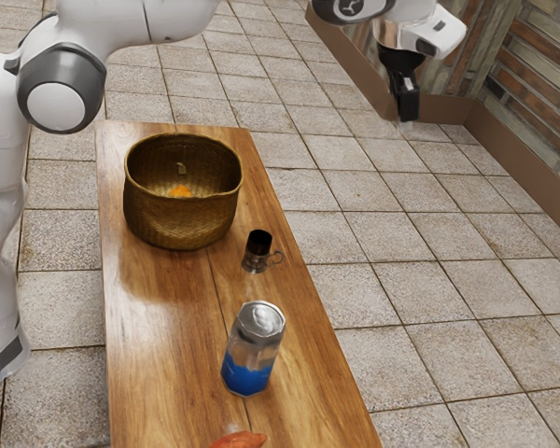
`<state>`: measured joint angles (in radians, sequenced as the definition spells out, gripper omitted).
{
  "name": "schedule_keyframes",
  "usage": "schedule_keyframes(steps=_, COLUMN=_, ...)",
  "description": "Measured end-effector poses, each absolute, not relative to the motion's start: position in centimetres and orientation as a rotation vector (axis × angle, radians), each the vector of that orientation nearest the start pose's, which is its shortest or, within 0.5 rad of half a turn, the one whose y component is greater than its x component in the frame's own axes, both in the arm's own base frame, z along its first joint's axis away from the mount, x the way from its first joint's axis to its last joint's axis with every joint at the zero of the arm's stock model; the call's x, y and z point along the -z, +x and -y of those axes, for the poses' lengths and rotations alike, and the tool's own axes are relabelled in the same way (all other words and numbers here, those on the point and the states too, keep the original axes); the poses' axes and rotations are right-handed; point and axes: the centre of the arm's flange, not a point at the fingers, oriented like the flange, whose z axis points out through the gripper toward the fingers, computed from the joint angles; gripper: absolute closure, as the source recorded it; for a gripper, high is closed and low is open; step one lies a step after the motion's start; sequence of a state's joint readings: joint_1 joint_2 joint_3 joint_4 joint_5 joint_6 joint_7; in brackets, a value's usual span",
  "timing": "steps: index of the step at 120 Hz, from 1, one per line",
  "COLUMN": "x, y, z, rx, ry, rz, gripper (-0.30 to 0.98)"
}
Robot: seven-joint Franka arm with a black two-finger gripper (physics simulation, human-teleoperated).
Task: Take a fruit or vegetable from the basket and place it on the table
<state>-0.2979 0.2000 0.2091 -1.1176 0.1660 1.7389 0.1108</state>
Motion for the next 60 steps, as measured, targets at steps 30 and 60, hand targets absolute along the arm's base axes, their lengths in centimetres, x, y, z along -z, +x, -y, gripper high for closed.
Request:
schedule_keyframes(steps=30, x=-77.4, y=59.3, z=1.6, rx=0.813, ry=-2.893, rz=-0.248, gripper=0.0)
schedule_keyframes(steps=60, x=-72.7, y=48.5, z=5.4, rx=0.52, ry=-3.048, rz=-0.34, gripper=0.01)
